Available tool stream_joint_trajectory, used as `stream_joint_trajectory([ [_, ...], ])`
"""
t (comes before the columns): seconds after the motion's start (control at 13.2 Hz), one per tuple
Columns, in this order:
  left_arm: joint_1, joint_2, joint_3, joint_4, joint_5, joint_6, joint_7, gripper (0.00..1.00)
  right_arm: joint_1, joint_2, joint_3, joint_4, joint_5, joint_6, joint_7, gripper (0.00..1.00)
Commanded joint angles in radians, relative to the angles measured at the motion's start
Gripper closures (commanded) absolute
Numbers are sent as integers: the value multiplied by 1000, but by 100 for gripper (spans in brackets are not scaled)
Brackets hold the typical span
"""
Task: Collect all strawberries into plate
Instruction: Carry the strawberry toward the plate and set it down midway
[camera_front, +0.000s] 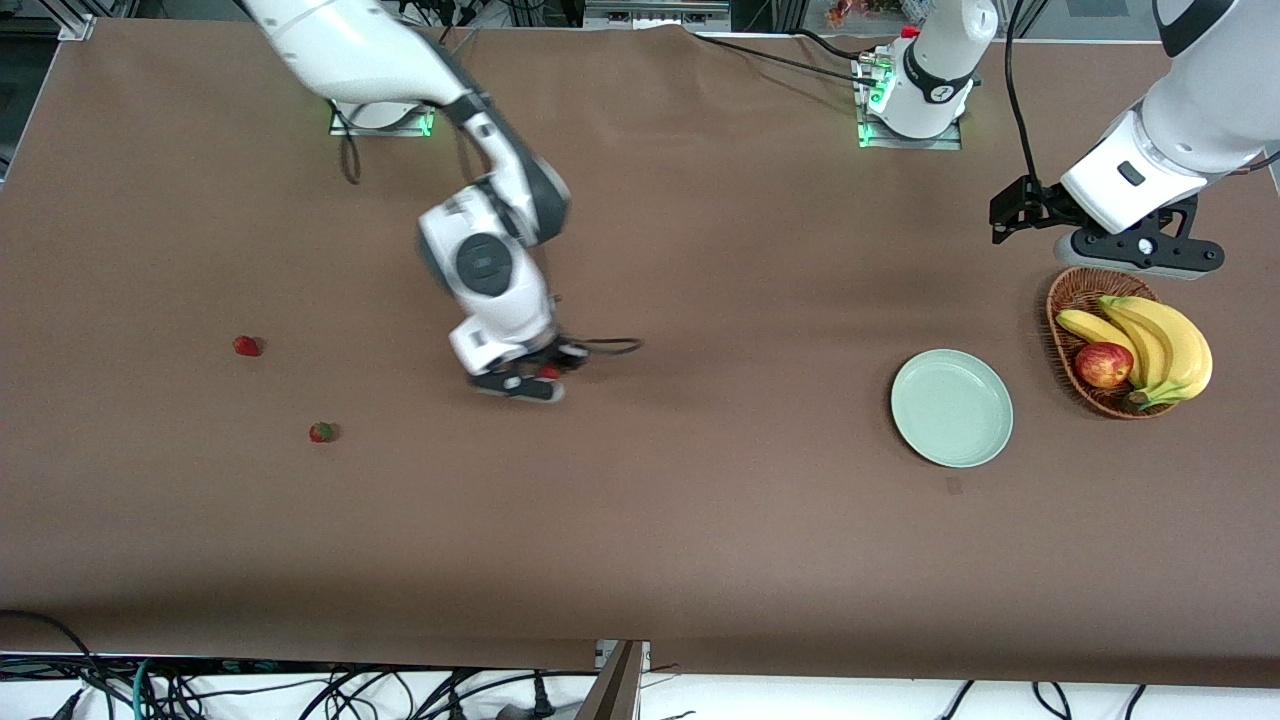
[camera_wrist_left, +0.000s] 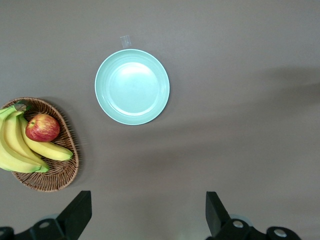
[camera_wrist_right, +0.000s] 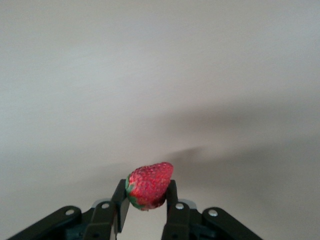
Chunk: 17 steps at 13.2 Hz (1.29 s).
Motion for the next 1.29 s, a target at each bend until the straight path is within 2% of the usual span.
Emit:
stream_joint_trajectory([
  [0.0, 2, 13, -2, 33, -14, -26, -5, 0, 88, 185, -15, 247, 4, 65, 159, 88],
  [0.38, 4, 13, -2, 31, -14, -27, -5, 0, 234, 334, -13, 344, 5, 378, 254, 88],
  [0.53, 4, 13, -2, 31, -14, -30, -5, 0, 270, 392, -13, 393, 5, 400, 277, 88],
  [0.6, 4, 13, -2, 31, -14, -30, -4, 0, 282, 418, -13, 419, 5, 402, 280, 84],
  [0.68, 4, 12, -2, 31, -14, -32, -5, 0, 287, 424, -15, 427, 5, 402, 274, 62],
  [0.76, 4, 13, -2, 31, -16, -30, -4, 0, 285, 420, -15, 427, 4, 397, 262, 1],
  [0.91, 4, 12, -2, 31, -16, -49, -2, 0, 265, 388, -20, 427, 5, 345, 253, 0],
  [0.98, 2, 13, -3, 30, -19, -53, -2, 0, 236, 365, -15, 430, 4, 272, 245, 0],
  [1.21, 1, 73, -3, 28, -80, -73, -4, 0, 124, 242, 7, 427, 10, 76, 53, 0],
])
